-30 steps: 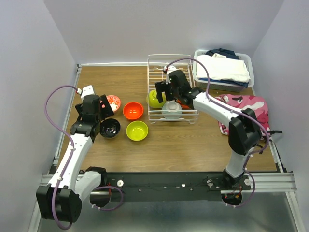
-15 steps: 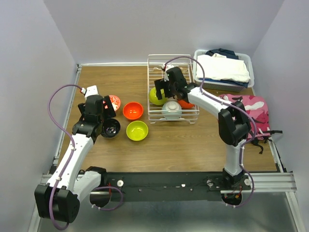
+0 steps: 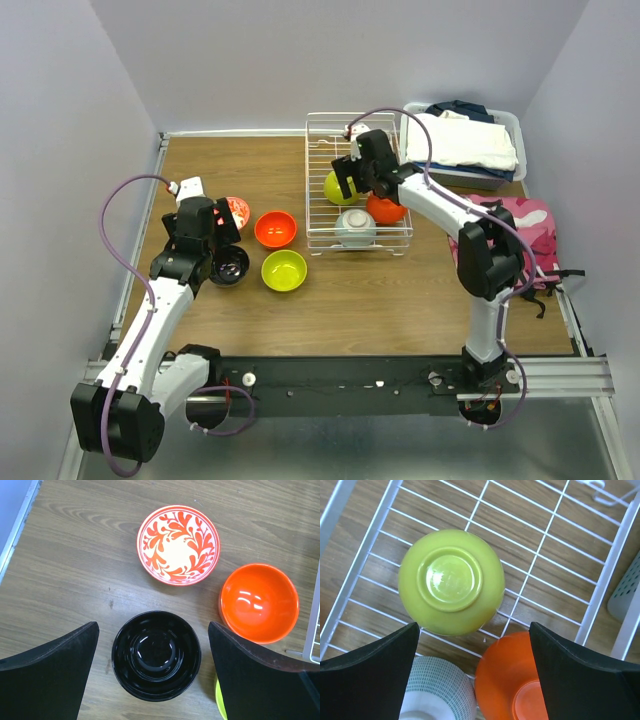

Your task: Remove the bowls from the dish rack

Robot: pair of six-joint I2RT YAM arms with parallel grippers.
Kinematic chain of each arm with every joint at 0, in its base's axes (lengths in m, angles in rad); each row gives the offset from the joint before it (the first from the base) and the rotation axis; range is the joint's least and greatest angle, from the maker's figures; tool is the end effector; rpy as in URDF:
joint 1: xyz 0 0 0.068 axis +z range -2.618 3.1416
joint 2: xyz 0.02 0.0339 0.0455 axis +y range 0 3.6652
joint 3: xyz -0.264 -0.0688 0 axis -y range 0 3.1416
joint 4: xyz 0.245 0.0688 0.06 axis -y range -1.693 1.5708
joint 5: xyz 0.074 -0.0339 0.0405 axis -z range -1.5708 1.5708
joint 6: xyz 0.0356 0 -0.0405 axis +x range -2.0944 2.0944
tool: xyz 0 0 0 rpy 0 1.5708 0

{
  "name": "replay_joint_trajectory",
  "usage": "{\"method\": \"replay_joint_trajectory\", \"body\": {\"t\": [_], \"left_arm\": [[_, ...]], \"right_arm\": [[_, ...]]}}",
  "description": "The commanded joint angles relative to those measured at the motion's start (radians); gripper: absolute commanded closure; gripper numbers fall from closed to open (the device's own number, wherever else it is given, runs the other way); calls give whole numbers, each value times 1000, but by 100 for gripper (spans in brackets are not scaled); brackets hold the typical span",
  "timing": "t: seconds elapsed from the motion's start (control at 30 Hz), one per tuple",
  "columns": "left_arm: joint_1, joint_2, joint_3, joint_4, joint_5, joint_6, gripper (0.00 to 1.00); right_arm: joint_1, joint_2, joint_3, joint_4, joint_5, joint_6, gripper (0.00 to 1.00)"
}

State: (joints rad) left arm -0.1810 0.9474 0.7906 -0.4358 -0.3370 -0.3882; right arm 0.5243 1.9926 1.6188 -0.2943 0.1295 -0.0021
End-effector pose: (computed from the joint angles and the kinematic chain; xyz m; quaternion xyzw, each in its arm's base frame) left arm 0.2052 -0.0256 0.2888 -0.1684 0.8574 0.0120 0.4861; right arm 0.4039 0.2282 0.2530 -0.2064 0.8744 0.0561 0.4355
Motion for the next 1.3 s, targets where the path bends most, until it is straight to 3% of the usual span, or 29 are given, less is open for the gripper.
{"method": "replay_joint_trajectory", "body": {"t": [0.0,0.33,0.87,1.27], "left_arm": [[-6,-18,-11,8,-14,9,1],[-6,-24,-13,6,-17,11,1],[-11,-24,-16,12,-7,14,1],[-11,-19,-17,16,9,12,1]], "right_arm": [[57,-43,30,-37,68,-208,2],[158,86,116,-23,289,-406,2],[183,202,96,32,314,-604,0],[184,268,24,101,369,-638,0]]}}
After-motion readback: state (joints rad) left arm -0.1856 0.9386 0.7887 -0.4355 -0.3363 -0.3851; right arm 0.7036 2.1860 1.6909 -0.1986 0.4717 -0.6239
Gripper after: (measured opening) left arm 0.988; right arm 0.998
